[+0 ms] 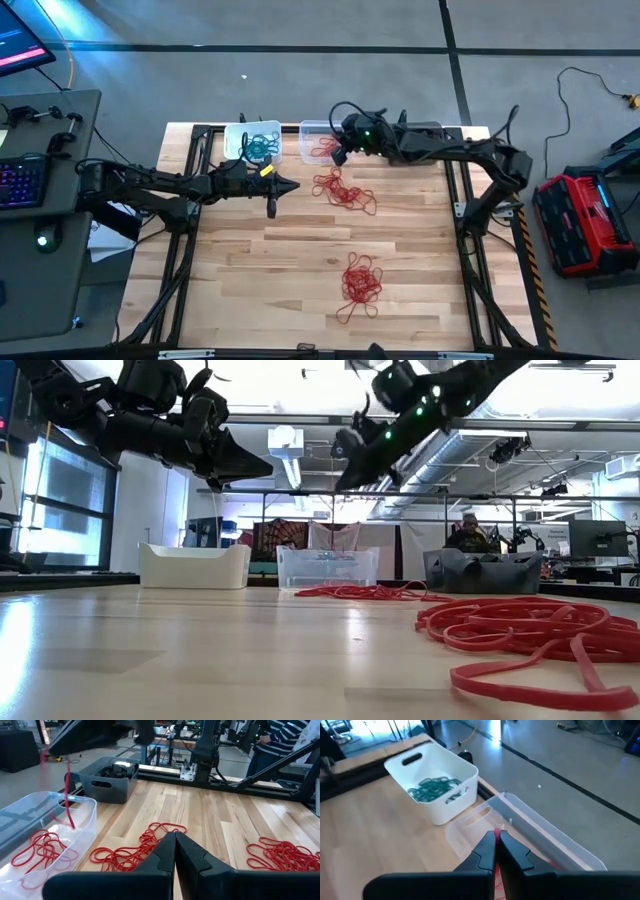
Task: Sort rubber bands into baskets
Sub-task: Put the red rubber band into the transparent bin
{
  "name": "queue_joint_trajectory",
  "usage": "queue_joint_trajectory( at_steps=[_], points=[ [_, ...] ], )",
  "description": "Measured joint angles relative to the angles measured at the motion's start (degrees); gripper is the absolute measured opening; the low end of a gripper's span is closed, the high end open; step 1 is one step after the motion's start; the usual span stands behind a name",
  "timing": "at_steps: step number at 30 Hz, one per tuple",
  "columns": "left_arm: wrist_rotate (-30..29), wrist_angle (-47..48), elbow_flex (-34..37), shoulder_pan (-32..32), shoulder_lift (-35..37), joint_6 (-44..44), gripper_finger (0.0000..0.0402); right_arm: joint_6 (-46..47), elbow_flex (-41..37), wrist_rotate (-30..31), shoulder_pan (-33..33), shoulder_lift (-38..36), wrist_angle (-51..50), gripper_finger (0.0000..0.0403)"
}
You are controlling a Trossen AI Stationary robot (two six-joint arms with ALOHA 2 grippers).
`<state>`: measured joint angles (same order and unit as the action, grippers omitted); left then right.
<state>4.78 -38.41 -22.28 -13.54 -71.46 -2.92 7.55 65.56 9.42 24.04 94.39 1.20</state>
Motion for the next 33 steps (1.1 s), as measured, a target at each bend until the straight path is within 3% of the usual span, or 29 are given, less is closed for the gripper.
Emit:
queue_joint_trajectory(
  at_steps=[9,20,33],
  points=[
    [-0.07,0.01,0.0,0.0,0.0,0.0,0.0,0.01,0.0,-4.27,4.63,6.04,4.28,0.0],
    [-0.07,0.02,0.0,0.0,0.0,0.0,0.0,0.41,0.0,-4.76,5.98,9.75,3.6,0.0006],
    [-0.07,0.04,0.0,0.0,0.0,-0.02,0.0,-0.15,0.0,-4.74,5.96,9.58,1.57,0.0161]
  ],
)
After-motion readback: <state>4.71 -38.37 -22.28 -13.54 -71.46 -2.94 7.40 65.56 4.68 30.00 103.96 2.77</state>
